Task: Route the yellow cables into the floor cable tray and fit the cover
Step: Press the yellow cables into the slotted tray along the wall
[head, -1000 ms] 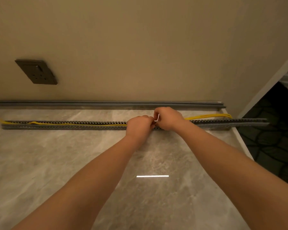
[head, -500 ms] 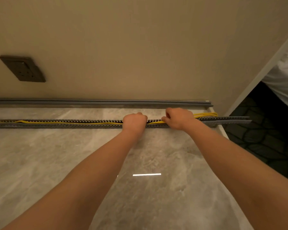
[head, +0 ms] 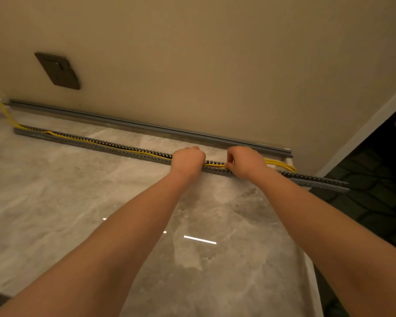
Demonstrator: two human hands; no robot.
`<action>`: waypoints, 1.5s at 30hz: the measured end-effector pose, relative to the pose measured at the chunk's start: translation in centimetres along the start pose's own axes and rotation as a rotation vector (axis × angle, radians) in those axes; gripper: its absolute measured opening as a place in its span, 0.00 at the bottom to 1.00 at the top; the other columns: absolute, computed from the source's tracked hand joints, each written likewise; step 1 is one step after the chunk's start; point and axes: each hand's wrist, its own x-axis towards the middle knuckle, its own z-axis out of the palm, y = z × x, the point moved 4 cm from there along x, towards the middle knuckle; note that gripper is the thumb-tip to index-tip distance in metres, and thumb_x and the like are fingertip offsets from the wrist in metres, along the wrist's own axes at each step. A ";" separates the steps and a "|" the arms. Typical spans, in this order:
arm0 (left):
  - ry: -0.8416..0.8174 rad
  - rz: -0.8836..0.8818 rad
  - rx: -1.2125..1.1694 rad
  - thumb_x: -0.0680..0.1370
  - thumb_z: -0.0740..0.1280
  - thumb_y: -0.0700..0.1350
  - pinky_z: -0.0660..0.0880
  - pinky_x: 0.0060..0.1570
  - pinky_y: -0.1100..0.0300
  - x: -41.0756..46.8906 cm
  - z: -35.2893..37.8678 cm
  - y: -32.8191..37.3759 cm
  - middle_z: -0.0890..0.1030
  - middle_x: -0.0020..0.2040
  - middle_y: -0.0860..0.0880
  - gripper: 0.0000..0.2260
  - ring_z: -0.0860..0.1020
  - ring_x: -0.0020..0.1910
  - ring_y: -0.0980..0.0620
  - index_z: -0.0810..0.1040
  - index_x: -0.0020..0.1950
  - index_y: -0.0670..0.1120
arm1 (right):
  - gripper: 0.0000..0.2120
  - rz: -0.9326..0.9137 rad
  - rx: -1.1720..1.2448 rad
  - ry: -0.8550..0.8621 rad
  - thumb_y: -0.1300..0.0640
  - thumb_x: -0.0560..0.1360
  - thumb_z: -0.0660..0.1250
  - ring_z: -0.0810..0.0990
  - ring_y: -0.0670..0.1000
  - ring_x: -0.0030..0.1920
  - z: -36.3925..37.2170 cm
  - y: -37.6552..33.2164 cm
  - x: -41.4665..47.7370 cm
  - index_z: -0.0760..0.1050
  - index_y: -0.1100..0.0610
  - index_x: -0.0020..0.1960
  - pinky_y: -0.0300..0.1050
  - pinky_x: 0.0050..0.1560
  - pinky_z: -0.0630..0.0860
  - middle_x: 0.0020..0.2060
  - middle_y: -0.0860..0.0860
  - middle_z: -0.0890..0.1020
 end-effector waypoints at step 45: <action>-0.168 -0.124 0.138 0.75 0.65 0.34 0.67 0.39 0.58 1.1 -1.2 9.6 0.81 0.50 0.47 0.11 0.80 0.48 0.46 0.80 0.54 0.45 | 0.07 -0.192 0.114 -0.128 0.55 0.73 0.69 0.76 0.52 0.41 -2.3 9.6 -2.0 0.74 0.52 0.38 0.45 0.39 0.73 0.35 0.47 0.76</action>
